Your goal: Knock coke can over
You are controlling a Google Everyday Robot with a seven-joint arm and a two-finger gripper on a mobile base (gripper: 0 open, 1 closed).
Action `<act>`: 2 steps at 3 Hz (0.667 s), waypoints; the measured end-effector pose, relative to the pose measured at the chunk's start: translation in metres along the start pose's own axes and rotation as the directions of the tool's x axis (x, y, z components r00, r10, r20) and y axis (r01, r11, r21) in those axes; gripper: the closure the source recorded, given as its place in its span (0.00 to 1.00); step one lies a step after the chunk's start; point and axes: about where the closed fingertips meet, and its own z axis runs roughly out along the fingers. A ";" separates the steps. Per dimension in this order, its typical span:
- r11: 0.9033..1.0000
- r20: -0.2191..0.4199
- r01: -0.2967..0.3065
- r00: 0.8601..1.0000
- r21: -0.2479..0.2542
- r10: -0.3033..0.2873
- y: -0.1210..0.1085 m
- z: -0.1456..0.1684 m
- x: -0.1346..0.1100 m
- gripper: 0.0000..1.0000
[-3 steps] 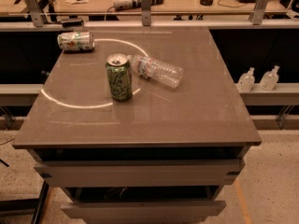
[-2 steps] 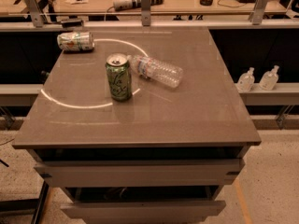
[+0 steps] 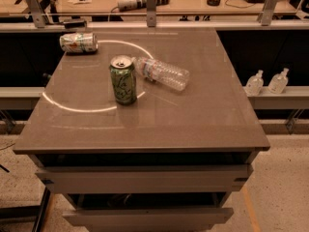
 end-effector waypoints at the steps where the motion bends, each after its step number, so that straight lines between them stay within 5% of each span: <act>1: 0.997 0.182 -0.042 0.982 -0.062 0.053 0.007 0.009 -0.002 0.00; 2: 0.980 0.340 -0.136 0.923 -0.148 0.179 0.014 0.017 -0.014 0.00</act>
Offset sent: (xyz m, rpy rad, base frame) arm 0.0067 0.0333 -0.0062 0.6403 -0.0147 0.2883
